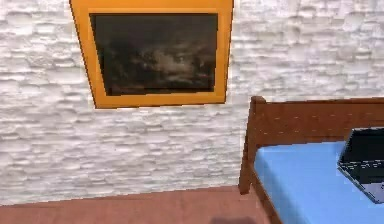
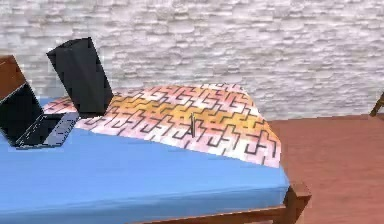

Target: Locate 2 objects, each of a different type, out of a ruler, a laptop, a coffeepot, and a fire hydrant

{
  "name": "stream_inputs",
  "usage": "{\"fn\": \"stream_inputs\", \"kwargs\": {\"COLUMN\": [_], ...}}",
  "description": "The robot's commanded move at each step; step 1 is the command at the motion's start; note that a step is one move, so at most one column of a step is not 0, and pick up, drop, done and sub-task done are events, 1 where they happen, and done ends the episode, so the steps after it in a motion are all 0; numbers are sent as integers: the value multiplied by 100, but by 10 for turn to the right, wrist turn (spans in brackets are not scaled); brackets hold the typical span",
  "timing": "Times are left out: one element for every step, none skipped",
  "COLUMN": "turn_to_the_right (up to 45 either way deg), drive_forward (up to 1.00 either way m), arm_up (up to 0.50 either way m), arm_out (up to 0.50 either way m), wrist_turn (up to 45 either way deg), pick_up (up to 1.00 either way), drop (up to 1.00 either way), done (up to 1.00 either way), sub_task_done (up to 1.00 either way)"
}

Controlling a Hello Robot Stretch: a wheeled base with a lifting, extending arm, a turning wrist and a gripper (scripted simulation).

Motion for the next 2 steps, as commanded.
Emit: {"fn": "stream_inputs", "kwargs": {"turn_to_the_right": [450, 0], "drive_forward": [0, 0], "arm_up": [0, 0], "arm_out": [0, 0], "wrist_turn": [0, 0], "pick_up": [0, 0], "drop": [0, 0], "done": [0, 100], "sub_task_done": [0, 0]}}
